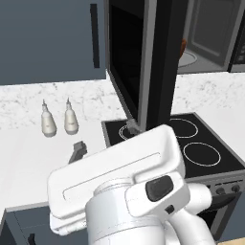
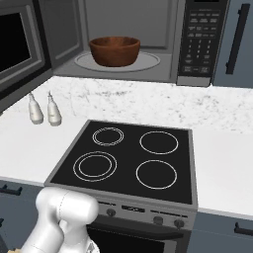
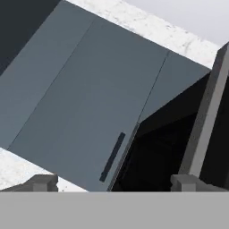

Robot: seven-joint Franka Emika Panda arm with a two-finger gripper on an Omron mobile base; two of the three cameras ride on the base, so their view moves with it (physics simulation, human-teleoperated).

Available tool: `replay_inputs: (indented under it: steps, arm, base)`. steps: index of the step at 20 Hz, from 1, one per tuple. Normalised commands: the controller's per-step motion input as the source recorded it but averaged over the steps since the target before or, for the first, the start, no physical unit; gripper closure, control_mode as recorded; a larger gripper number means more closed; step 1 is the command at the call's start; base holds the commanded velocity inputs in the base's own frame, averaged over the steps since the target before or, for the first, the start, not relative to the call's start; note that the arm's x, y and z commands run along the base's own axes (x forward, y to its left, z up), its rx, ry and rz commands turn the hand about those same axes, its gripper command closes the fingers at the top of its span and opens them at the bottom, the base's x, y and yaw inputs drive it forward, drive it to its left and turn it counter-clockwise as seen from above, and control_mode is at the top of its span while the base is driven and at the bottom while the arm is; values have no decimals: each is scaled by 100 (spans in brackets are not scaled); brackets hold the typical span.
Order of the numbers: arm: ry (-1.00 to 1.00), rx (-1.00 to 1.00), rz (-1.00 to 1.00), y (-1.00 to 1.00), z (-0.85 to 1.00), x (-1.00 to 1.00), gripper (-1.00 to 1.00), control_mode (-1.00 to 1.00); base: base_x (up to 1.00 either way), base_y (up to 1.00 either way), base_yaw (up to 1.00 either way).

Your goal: Open the microwave, place the bowl with waffle inside the microwave, then close the microwave door and turn it on.

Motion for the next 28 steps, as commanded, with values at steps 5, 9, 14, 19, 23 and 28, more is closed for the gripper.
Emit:
replay_inputs:
  steps: [5,9,14,19,23,28]
  arm:
    - [-2,0,-19,16,-53,80,-100,-100]
    - [-10,0,-21,2,-17,71,-100,-100]
    - [-15,0,-18,36,0,8,-100,-100]
    - [-8,0,-12,11,0,3,-100,-100]
    - [-3,0,-13,0,0,19,-100,-100]
    - [0,1,-14,0,0,23,-100,-100]
  base:
    - [0,0,0]
    - [0,0,0]
    - [0,0,0]
    - [0,0,0]
    - [0,0,0]
    - [0,0,0]
